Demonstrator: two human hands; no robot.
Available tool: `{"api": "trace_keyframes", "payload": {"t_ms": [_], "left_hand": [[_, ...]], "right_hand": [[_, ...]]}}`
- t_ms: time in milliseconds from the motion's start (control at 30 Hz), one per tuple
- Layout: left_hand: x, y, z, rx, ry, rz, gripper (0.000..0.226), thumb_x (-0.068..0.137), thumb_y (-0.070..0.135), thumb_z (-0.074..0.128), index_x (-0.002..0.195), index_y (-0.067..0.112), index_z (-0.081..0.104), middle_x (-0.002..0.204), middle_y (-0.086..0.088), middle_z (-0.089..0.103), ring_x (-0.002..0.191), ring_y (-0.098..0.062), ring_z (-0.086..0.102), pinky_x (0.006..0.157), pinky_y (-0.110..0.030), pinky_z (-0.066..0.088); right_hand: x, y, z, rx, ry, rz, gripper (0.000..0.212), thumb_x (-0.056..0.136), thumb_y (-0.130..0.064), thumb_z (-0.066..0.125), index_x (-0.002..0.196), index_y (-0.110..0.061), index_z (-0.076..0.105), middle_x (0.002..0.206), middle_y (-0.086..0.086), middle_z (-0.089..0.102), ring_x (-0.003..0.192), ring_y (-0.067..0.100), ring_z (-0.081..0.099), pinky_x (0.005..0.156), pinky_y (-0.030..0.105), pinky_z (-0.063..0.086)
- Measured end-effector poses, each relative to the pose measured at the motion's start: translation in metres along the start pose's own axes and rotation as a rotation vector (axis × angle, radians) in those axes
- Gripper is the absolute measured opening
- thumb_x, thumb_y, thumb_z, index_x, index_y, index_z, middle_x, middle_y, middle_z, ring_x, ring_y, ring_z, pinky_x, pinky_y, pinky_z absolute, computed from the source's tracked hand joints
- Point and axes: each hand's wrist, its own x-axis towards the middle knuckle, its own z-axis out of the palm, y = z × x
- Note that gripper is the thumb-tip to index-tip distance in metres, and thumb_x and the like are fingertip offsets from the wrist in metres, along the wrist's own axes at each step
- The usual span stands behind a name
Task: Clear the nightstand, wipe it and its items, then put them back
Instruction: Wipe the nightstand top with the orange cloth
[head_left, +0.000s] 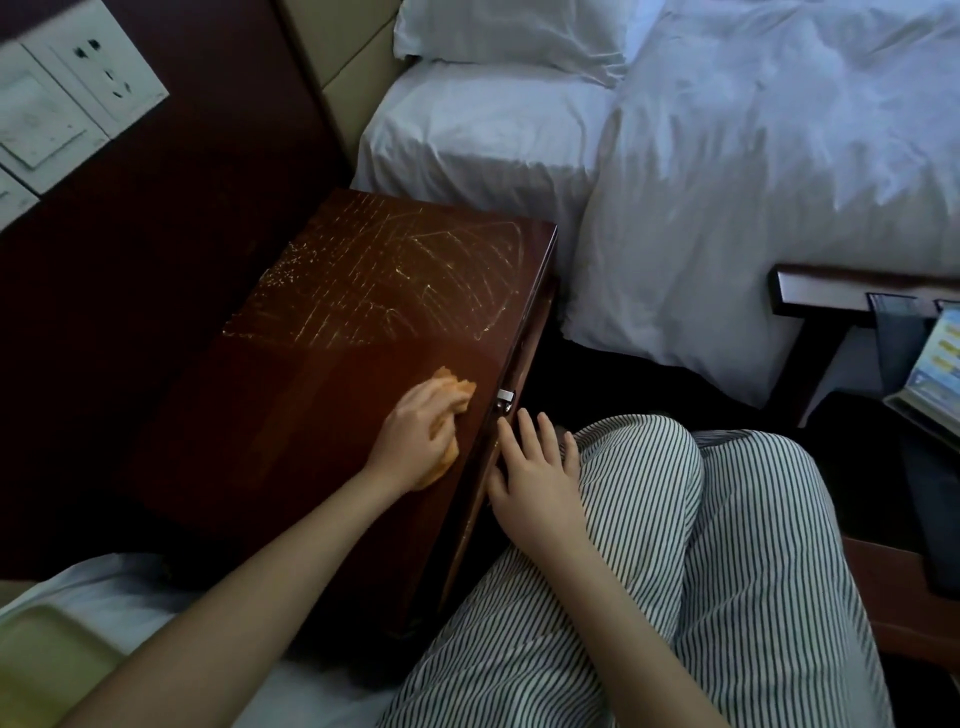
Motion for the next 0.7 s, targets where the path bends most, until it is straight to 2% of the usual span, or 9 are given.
{"api": "trace_keyframes", "payload": {"t_ms": [133,267,367,567,633,700], "left_hand": [[0.008,-0.017,-0.009,0.049,0.093,-0.194,0.035,0.093,0.010,0.048,0.126,0.018,0.057,0.138,-0.004,0.047,0.131,-0.022,0.036,0.104,-0.033,0.031],[0.043,-0.001,0.005,0.052,0.182,-0.278,0.038,0.094,0.010,0.043,0.130,0.015,0.053,0.139,-0.006,0.046,0.135,-0.022,0.031,0.108,-0.033,0.027],[0.062,0.020,0.020,0.021,0.163,-0.232,0.037,0.094,0.009,0.044,0.129,0.015,0.054,0.137,-0.005,0.048,0.134,-0.022,0.033,0.106,-0.032,0.029],[0.037,0.025,0.019,-0.016,-0.032,0.062,0.035,0.091,0.010,0.049,0.123,0.021,0.059,0.134,0.000,0.051,0.129,-0.016,0.040,0.105,-0.029,0.033],[0.019,0.010,0.010,0.001,-0.044,0.085,0.034,0.090,0.009,0.051,0.121,0.021,0.060,0.133,0.001,0.052,0.129,-0.016,0.041,0.105,-0.027,0.032],[0.009,-0.007,0.002,0.023,-0.013,0.031,0.033,0.090,0.009,0.051,0.121,0.019,0.061,0.133,-0.001,0.052,0.128,-0.017,0.041,0.106,-0.029,0.032]], "right_hand": [[0.003,-0.001,0.000,0.009,-0.004,0.007,0.058,0.100,-0.034,0.029,0.152,-0.020,0.007,0.159,0.003,-0.001,0.145,0.021,-0.010,0.113,0.041,-0.014],[0.002,-0.001,0.001,0.009,0.005,0.012,0.058,0.100,-0.032,0.031,0.152,-0.019,0.009,0.159,0.004,0.000,0.145,0.022,-0.008,0.113,0.041,-0.012],[-0.002,-0.002,0.000,0.019,0.043,0.017,0.058,0.100,-0.031,0.031,0.152,-0.018,0.007,0.159,0.004,0.000,0.145,0.022,-0.009,0.111,0.037,-0.015],[0.000,0.000,0.001,0.025,0.071,0.037,0.059,0.100,-0.030,0.031,0.152,-0.019,0.006,0.159,0.003,-0.001,0.145,0.020,-0.009,0.109,0.034,-0.017],[0.001,0.000,0.001,0.028,0.060,0.040,0.059,0.100,-0.031,0.030,0.152,-0.019,0.006,0.159,0.003,0.000,0.145,0.020,-0.009,0.111,0.036,-0.015],[0.002,0.000,0.002,0.025,0.052,0.031,0.058,0.100,-0.032,0.030,0.152,-0.018,0.007,0.159,0.003,0.001,0.146,0.020,-0.007,0.112,0.037,-0.014]]}}
